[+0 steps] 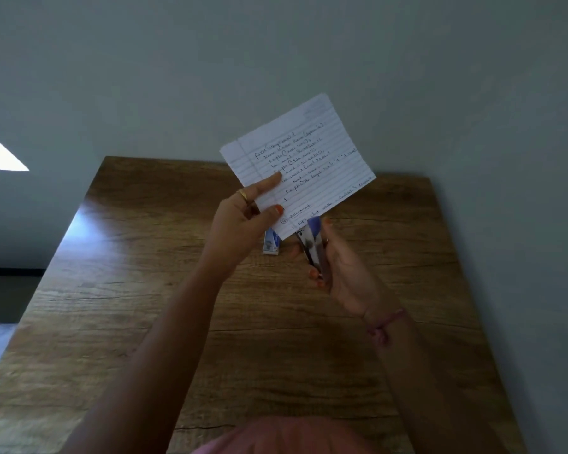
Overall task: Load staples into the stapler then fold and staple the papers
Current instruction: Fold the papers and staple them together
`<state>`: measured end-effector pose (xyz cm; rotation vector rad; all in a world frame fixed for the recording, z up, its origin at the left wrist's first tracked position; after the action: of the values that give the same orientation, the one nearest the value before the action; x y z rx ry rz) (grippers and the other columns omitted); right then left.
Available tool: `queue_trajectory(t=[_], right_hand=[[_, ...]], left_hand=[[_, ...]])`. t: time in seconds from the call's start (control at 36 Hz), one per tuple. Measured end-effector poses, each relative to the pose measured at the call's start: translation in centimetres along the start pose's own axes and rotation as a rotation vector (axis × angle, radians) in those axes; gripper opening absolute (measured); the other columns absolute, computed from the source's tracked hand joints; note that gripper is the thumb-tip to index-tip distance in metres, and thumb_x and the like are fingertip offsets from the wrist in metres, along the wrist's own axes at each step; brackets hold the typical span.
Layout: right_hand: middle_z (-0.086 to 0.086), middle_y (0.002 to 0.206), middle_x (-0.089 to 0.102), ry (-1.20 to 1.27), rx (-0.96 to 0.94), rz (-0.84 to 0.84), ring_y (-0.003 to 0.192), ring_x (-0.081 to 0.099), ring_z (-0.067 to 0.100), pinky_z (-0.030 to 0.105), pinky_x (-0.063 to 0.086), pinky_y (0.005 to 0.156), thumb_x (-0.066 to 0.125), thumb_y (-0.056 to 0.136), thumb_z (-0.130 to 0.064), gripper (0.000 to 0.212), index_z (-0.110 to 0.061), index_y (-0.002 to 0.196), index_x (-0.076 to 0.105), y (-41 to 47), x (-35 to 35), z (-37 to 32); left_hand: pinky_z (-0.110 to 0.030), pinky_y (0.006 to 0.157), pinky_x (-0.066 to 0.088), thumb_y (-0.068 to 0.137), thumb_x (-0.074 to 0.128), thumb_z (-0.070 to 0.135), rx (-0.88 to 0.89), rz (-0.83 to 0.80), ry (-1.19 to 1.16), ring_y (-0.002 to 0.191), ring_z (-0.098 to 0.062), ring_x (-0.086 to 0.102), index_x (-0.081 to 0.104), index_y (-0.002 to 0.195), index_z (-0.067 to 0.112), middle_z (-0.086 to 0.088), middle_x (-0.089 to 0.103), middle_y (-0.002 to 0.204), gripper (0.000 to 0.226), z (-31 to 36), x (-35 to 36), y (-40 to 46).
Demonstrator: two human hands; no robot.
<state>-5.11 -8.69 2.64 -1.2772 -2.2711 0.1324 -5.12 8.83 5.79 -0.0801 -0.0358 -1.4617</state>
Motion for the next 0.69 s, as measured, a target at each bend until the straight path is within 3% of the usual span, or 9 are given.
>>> queue_trajectory(t=[0.17, 0.31, 0.44, 0.69], right_hand=[[-0.006, 0.08, 0.069, -0.145, -0.007, 0.103, 0.056, 0.047, 0.006, 0.019, 0.039, 0.048, 0.047, 0.082, -0.065, 0.04, -0.033, 0.082, 0.072, -0.4, 0.4, -1.1], [0.002, 0.086, 0.072, -0.065, -0.028, 0.094, 0.061, 0.059, 0.008, 0.02, 0.047, 0.051, 0.054, 0.082, -0.06, 0.044, -0.024, 0.1, 0.072, -0.6, 0.3, -1.7], [0.003, 0.089, 0.075, -0.013, -0.03, 0.091, 0.072, 0.068, 0.01, 0.022, 0.054, 0.059, 0.058, 0.084, -0.05, 0.034, -0.023, 0.094, 0.076, -0.8, 0.3, -2.4], [0.006, 0.085, 0.073, 0.132, -0.008, 0.025, 0.073, 0.068, 0.012, 0.024, 0.055, 0.061, 0.068, 0.077, -0.046, 0.038, -0.018, 0.102, 0.074, -0.6, 0.6, -2.7]], left_hand=[[-0.021, 0.076, 0.057, 0.082, 0.07, 0.0, 0.062, -0.042, 0.119, 0.097, -0.006, 0.068, 0.055, 0.128, 0.03, 0.009, 0.061, 0.117, 0.057, 0.9, -0.1, 0.0], [-0.023, 0.077, 0.057, 0.08, 0.072, 0.002, 0.062, -0.06, 0.137, 0.098, -0.009, 0.069, 0.054, 0.125, 0.035, 0.0, 0.062, 0.12, 0.059, 1.3, -0.3, 0.1], [-0.025, 0.079, 0.058, 0.079, 0.074, 0.002, 0.059, -0.05, 0.125, 0.099, -0.008, 0.068, 0.055, 0.124, 0.034, 0.0, 0.064, 0.118, 0.058, 1.3, 0.2, 0.2], [-0.028, 0.08, 0.058, 0.079, 0.073, -0.001, 0.058, -0.079, 0.074, 0.101, -0.005, 0.067, 0.057, 0.126, 0.027, 0.007, 0.062, 0.117, 0.058, 1.2, 1.1, 0.2]])
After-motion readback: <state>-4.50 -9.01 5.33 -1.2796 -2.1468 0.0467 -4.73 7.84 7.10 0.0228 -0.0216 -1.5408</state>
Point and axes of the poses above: each hand's wrist, its own y-axis towards the middle knuckle, its own x-axis out of the palm, z = x × y, the point moved 1 cm from there along y, towards the middle knuckle
